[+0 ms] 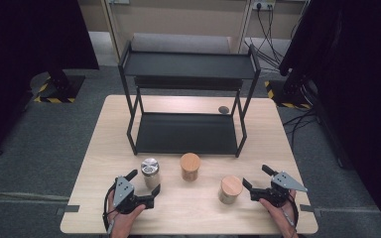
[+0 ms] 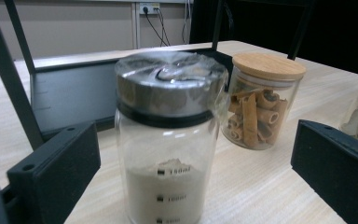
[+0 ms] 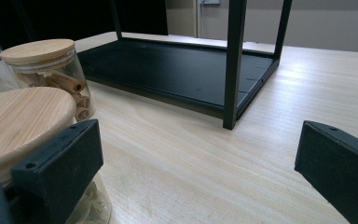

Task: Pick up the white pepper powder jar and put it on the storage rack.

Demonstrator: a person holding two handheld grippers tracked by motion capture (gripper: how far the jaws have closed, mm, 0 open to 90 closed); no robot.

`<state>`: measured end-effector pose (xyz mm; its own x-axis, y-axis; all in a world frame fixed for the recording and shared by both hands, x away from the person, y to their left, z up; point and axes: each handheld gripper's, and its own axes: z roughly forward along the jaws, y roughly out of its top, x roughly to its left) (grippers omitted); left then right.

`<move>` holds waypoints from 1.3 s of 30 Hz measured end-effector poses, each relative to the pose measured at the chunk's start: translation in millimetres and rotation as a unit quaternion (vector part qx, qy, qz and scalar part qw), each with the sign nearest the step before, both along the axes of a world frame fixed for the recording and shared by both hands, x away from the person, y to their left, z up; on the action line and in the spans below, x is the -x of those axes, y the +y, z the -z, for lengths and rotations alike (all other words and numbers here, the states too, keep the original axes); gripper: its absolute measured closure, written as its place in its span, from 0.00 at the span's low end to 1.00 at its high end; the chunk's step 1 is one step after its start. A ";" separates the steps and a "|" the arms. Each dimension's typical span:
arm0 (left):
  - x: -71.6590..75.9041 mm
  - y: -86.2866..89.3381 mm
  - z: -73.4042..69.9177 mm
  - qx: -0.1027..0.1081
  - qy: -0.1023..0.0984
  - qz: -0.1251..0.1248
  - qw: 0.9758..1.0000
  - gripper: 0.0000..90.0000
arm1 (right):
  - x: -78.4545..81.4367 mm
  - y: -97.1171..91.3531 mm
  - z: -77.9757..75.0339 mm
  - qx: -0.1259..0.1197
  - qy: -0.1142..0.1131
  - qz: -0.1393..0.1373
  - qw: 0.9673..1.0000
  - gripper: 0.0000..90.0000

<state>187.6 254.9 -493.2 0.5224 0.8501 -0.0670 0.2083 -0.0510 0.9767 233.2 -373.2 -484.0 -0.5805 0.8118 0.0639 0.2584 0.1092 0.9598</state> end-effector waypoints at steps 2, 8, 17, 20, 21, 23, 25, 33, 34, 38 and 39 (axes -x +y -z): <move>-2.0 -0.9 -1.1 -0.003 -0.002 -0.001 1.000 0.01 | -0.1 0.0 0.0 0.000 0.000 0.000 1.000 0.01; -9.8 -2.6 -3.6 -0.005 0.000 -0.003 1.000 0.01 | -0.1 0.0 0.1 0.000 0.000 0.000 1.000 0.01; -14.3 -0.7 -4.4 0.001 0.010 -0.002 1.000 0.01 | -0.1 -0.2 0.2 -0.002 0.000 0.001 1.000 0.01; -15.3 -1.6 -4.5 -0.001 0.013 0.000 1.000 0.01 | -0.4 -0.1 0.1 -0.002 0.001 0.001 1.000 0.01; -15.8 -2.0 -4.8 -0.002 0.013 0.000 1.000 0.01 | -0.4 -0.2 0.1 -0.002 0.001 0.000 1.000 0.01; -17.4 -2.6 -5.3 -0.001 0.014 0.000 1.000 0.01 | -0.3 -0.1 0.2 -0.002 0.000 0.001 1.000 0.01; -19.1 -3.3 -6.5 -0.005 0.013 0.001 1.000 0.01 | -0.2 -0.1 0.2 -0.002 0.000 0.001 1.000 0.01; -24.0 -6.5 -8.2 -0.015 0.014 0.003 1.000 0.01 | -0.1 -0.2 0.3 -0.002 0.000 0.001 1.000 0.01; -24.5 -6.8 -8.5 -0.017 0.015 0.004 1.000 0.01 | -0.2 -0.2 0.3 -0.002 0.000 0.001 1.000 0.01; -27.3 -8.4 -9.0 -0.026 0.016 0.005 1.000 0.03 | -0.1 -0.2 0.3 -0.001 0.000 0.000 1.000 0.01; -27.7 -9.0 -9.5 -0.031 0.017 0.004 0.999 0.05 | -0.1 -0.2 0.3 -0.001 0.000 0.000 1.000 0.01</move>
<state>215.4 245.8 -483.7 0.5273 0.8491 -0.0321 0.2401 -0.1126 0.9642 233.3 -373.4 -484.3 -0.5800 0.8120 0.0656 0.2579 0.1066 0.9603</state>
